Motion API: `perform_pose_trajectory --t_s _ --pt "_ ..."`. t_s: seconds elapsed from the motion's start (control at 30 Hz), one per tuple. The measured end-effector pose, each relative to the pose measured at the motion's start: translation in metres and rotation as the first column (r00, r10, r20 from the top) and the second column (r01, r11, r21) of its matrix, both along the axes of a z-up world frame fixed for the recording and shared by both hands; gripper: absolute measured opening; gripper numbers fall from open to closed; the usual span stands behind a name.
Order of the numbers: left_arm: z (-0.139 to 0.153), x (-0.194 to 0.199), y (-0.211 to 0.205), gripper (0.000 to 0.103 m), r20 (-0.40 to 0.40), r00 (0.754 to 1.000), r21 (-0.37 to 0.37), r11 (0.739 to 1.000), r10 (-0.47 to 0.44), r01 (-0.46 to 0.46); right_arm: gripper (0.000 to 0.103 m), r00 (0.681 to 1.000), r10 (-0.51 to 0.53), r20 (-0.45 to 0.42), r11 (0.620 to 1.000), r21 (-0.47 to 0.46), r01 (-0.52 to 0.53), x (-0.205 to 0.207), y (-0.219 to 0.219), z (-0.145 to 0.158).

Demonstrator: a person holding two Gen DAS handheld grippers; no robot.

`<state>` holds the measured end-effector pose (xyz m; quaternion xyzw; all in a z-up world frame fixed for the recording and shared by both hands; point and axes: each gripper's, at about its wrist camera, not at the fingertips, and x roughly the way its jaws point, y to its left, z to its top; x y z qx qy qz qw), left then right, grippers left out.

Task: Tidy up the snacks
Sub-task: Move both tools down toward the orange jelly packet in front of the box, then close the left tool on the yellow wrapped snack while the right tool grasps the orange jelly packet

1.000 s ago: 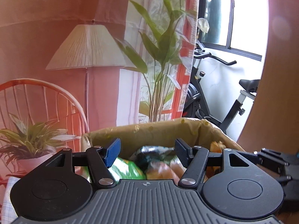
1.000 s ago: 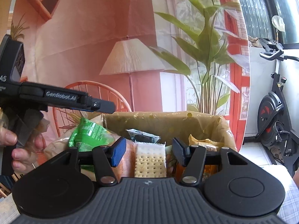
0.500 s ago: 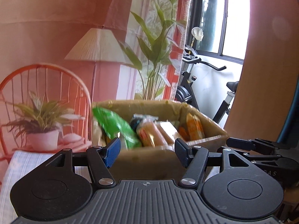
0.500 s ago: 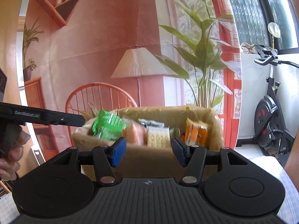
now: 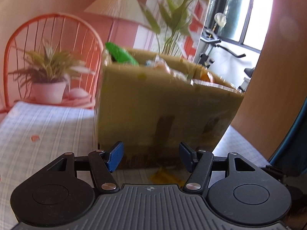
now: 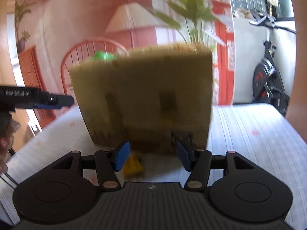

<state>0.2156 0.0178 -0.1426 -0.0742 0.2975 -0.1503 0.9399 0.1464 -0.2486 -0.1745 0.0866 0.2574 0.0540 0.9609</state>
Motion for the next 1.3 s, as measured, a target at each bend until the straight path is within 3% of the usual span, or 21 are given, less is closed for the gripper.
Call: perform_pose_trajectory --t_s 0.23,0.5,0.7,0.8,0.9,1.07,1.3 --pt "-0.026 -0.007 -0.002 0.065 -0.06 0.998 -0.005 1.0 0.015 -0.015 0.058 0.987 0.003 -0.16 0.999 0.053 0.005 -0.012 -0.001 -0.046" --pt "-0.04 -0.011 0.001 0.065 -0.114 0.993 -0.006 0.999 0.033 -0.033 0.058 0.973 0.007 -0.232 0.996 0.086 0.014 -0.006 0.002 -0.068" --pt "-0.044 -0.011 0.003 0.065 -0.134 0.99 -0.01 0.999 0.045 -0.047 0.06 0.975 0.018 -0.221 0.999 0.053 -0.007 0.006 0.005 -0.068" --pt "-0.045 -0.012 0.003 0.065 -0.14 0.989 -0.006 0.999 0.044 -0.045 0.056 0.977 0.031 -0.213 1.0 0.01 -0.03 0.01 0.008 -0.07" --pt "-0.047 -0.012 0.001 0.065 -0.152 0.987 -0.005 0.999 0.043 -0.044 0.041 0.977 0.036 -0.209 0.998 -0.049 -0.047 0.015 0.009 -0.07" --pt "-0.051 -0.009 0.0 0.065 -0.175 0.984 -0.011 0.999 0.04 -0.043 0.04 0.979 0.056 -0.194 0.994 -0.085 -0.074 0.028 -0.002 -0.072" --pt "-0.058 0.001 -0.006 0.065 -0.224 0.974 -0.026 0.999 0.036 -0.042 0.04 0.988 0.036 -0.15 0.998 -0.048 -0.044 0.038 -0.02 -0.08"
